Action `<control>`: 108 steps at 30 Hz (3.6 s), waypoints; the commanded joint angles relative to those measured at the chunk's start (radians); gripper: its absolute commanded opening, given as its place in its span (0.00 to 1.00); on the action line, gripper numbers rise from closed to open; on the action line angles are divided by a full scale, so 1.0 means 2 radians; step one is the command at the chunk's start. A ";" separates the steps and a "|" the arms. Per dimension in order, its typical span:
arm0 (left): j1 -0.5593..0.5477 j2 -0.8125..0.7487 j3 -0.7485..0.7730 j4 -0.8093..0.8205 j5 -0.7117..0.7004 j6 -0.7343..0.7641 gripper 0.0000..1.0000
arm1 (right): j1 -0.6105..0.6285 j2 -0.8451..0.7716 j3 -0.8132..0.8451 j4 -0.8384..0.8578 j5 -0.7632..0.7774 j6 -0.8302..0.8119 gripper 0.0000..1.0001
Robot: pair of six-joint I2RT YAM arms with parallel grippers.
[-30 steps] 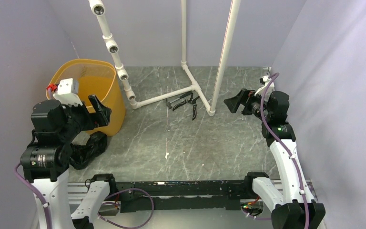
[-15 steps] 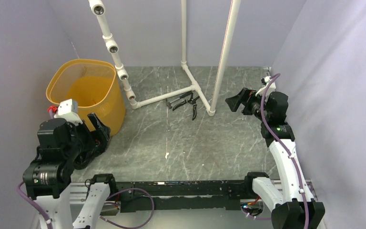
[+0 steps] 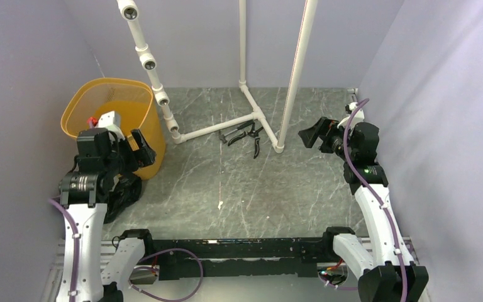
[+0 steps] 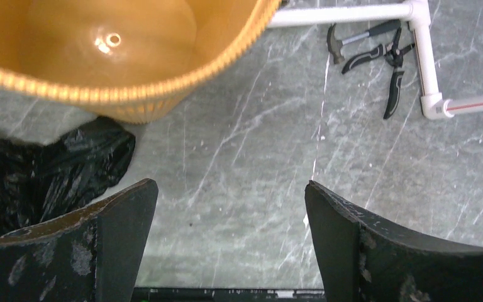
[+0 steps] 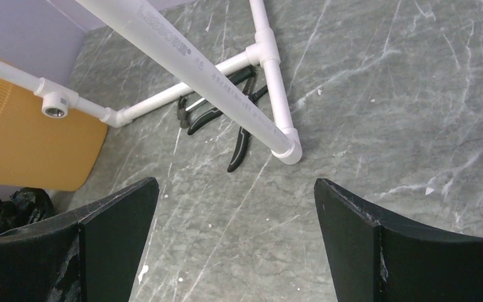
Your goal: Put the trash bags into the trash bin
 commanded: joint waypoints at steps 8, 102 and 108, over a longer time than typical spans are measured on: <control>0.001 0.111 0.011 0.169 -0.001 0.009 0.93 | 0.001 -0.007 -0.014 0.036 0.003 0.007 1.00; 0.006 0.019 -0.200 0.092 -0.255 -0.246 0.93 | 0.257 0.179 0.088 0.013 0.145 -0.037 1.00; 0.007 0.037 -0.214 0.034 -0.336 -0.339 0.93 | 0.259 0.192 0.088 0.026 0.131 -0.033 1.00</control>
